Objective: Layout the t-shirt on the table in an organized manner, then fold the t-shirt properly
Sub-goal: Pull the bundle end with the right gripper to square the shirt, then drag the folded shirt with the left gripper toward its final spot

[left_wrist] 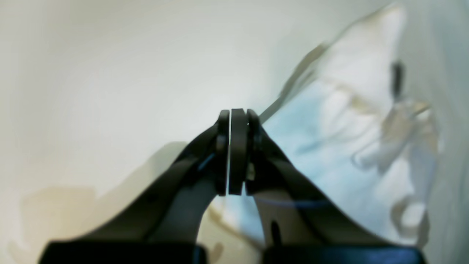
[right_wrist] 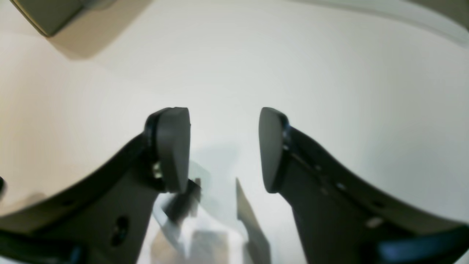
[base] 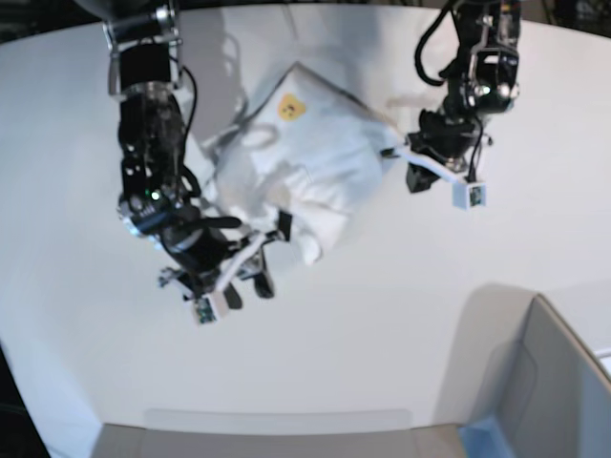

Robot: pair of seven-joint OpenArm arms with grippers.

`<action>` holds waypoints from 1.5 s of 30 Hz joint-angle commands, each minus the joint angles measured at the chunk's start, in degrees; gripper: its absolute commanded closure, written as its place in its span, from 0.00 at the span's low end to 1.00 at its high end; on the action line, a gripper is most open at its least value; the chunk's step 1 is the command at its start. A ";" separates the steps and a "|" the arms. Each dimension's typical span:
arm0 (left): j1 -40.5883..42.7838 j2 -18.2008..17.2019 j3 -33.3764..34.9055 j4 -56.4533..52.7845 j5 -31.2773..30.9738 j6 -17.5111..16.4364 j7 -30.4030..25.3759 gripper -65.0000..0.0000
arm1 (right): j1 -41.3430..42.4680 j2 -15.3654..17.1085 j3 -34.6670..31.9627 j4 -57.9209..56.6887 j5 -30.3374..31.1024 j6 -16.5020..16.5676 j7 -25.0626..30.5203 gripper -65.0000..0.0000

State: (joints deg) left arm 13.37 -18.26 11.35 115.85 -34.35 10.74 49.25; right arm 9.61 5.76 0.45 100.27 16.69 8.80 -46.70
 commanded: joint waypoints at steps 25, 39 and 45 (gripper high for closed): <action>-21.15 1.34 48.38 -3.81 -0.16 4.69 1.25 1.00 | -18.62 -0.35 38.89 9.93 0.32 -0.31 1.38 1.00; -28.88 7.40 51.63 -18.40 0.02 4.60 10.04 1.00 | -18.71 -0.79 38.54 9.93 0.32 -0.31 1.38 1.00; -29.23 7.05 51.37 -24.91 0.11 4.77 4.24 1.00 | -19.58 -0.79 38.80 10.02 0.32 -0.31 1.38 1.00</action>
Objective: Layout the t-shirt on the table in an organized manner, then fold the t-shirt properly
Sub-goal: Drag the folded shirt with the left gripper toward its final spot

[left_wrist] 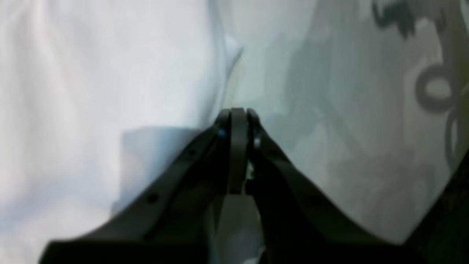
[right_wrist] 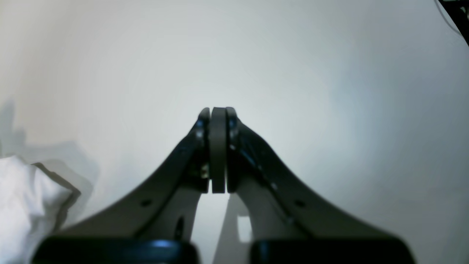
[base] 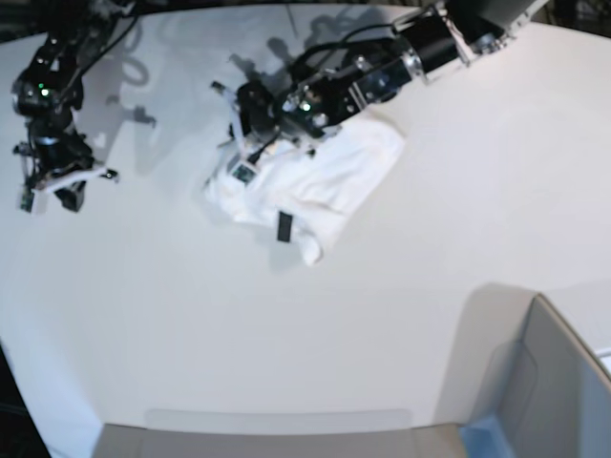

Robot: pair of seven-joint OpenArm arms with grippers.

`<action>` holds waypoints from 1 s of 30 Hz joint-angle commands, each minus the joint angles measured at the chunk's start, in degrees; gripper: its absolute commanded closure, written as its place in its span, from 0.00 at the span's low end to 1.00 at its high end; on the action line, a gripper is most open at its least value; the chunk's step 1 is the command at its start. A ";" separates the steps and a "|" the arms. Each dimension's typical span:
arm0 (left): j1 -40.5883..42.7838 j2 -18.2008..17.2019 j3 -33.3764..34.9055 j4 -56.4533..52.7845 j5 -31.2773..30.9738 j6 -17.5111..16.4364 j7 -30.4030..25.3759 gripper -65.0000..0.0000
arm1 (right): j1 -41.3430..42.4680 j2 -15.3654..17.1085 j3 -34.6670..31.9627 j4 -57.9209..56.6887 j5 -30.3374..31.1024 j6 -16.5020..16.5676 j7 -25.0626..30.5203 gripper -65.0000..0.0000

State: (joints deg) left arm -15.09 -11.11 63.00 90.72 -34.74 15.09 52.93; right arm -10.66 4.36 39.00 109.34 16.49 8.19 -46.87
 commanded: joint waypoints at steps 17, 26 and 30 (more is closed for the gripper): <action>-1.83 -5.28 -22.61 -6.37 0.50 0.34 -0.93 1.00 | -0.20 0.96 0.07 1.03 0.52 0.39 1.55 1.00; 4.32 -9.76 -22.69 -0.65 0.50 0.34 -0.75 1.00 | 0.15 1.22 -0.01 0.95 0.52 0.39 1.55 1.00; 7.40 -9.59 -22.52 4.89 0.32 0.34 -0.57 1.00 | 0.33 1.22 -0.10 0.86 0.52 0.39 1.55 1.00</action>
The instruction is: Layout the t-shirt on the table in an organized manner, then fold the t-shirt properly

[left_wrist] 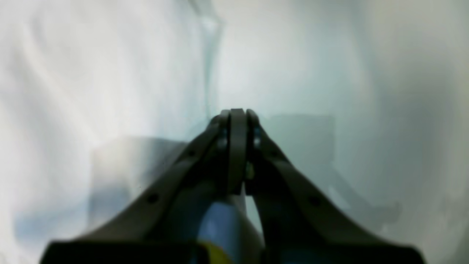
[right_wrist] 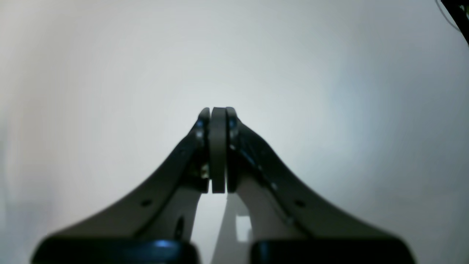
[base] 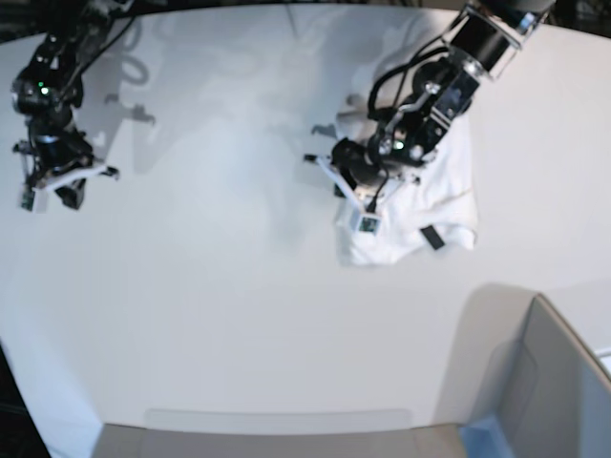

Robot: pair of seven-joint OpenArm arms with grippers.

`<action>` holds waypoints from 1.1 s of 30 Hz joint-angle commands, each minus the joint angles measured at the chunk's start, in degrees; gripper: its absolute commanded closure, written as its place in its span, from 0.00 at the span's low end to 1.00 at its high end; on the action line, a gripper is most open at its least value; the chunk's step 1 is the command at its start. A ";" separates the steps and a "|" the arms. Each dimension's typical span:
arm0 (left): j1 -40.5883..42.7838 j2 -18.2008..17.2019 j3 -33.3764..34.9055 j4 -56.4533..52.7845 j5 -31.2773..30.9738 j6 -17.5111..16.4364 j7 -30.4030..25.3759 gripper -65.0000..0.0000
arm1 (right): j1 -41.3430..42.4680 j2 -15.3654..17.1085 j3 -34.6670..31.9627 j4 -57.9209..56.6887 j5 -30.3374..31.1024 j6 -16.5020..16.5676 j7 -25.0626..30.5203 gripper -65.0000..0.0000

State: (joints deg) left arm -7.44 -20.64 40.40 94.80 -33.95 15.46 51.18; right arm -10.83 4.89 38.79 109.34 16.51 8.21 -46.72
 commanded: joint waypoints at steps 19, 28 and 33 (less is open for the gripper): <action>5.73 -7.09 -1.77 4.58 -0.37 0.40 1.09 1.00 | -1.70 1.84 -5.60 2.53 0.50 0.89 1.58 1.00; 6.08 -5.16 -13.72 19.79 -0.37 0.49 -5.60 1.00 | -3.63 6.32 -22.21 8.95 0.59 0.89 3.77 1.00; 11.71 -5.25 -23.92 21.99 -0.37 0.49 -17.38 1.00 | -9.52 11.07 -28.72 8.95 0.59 0.89 19.60 1.00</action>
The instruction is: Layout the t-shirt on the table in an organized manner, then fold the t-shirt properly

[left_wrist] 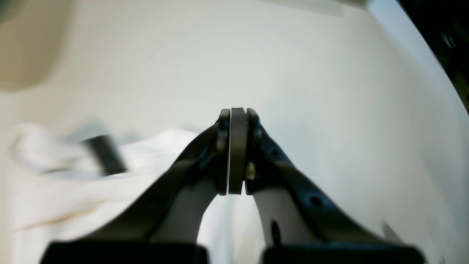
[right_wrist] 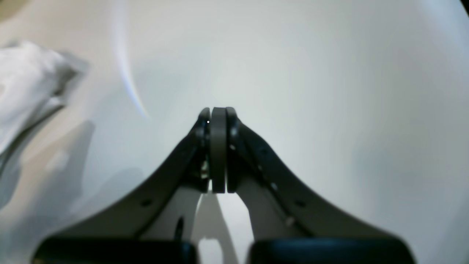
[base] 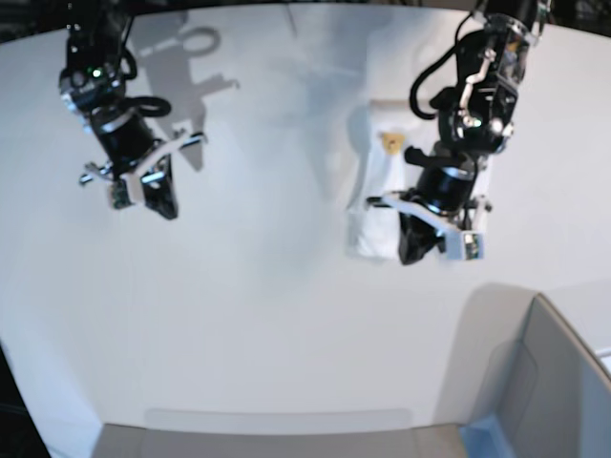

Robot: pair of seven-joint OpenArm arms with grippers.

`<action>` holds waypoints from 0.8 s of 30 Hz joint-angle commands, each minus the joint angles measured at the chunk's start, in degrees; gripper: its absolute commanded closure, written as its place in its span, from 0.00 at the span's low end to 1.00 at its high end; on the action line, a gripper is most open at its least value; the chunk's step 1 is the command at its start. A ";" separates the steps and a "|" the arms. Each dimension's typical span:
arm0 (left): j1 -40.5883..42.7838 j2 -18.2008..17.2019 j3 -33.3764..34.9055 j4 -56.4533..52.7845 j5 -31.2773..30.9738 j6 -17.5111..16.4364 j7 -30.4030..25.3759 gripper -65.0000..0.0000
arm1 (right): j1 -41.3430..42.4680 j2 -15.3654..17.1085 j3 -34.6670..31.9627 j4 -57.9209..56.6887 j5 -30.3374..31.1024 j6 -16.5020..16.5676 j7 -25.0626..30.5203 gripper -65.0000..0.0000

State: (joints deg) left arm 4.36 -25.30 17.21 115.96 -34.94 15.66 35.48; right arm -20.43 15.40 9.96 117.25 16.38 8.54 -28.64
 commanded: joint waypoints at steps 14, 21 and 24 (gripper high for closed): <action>30.15 -0.59 -12.07 0.83 9.22 -0.23 -39.13 1.00 | -21.82 3.20 -3.41 1.03 0.54 0.04 30.71 1.00; 40.78 -0.50 -10.93 0.83 16.61 0.21 -45.81 1.00 | -32.10 1.88 -1.91 1.03 0.54 -0.05 37.74 1.00; 45.53 -0.50 -10.93 0.83 16.61 0.21 -48.19 1.00 | -36.59 1.52 -1.12 1.03 0.54 -0.14 39.32 1.00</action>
State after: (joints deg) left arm 49.17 -25.39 6.44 115.72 -19.20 15.86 -10.41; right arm -56.34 16.75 8.73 117.25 16.51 7.70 8.45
